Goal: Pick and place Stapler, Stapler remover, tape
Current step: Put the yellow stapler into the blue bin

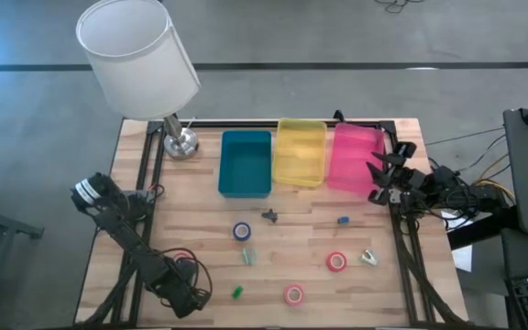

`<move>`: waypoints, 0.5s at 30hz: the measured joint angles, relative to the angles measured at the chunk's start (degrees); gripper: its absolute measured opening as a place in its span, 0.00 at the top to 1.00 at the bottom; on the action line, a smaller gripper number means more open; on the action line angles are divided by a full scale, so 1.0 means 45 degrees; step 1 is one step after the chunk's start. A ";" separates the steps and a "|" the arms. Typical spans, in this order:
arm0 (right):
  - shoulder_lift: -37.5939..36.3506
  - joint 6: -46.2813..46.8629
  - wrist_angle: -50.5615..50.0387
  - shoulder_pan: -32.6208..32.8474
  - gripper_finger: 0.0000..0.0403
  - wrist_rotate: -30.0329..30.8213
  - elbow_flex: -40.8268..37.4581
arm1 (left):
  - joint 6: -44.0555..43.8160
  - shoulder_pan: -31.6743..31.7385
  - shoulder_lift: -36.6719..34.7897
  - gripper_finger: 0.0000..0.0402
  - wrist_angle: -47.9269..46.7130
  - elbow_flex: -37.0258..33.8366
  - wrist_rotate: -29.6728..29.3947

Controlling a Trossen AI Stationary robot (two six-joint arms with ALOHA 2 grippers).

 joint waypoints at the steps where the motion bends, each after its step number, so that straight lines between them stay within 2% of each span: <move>1: 0.0067 0.0028 0.0000 0.0000 0.68 0.0000 0.0000 | 0.0000 0.0009 -0.0008 0.69 -0.0027 -0.0008 -0.0001; 5: 0.0497 0.0503 -0.0012 0.0000 0.68 -0.0010 0.0001 | 0.0351 0.0144 -0.0027 0.83 -0.0072 -0.0013 -0.0097; 9: 0.1352 0.1240 -0.0043 0.0000 0.67 -0.0005 0.0368 | 0.1388 0.0472 -0.0120 0.83 -0.0239 -0.0013 -0.0272; 12: 0.2341 0.2273 -0.0532 0.0000 0.66 0.0005 0.0980 | 0.2234 0.0880 -0.0403 0.83 -0.0861 -0.0017 -0.1289; 15: 0.3550 0.3188 -0.1937 0.0000 0.65 0.0019 0.1793 | 0.3344 0.1306 -0.1003 0.83 -0.1418 0.0090 -0.2398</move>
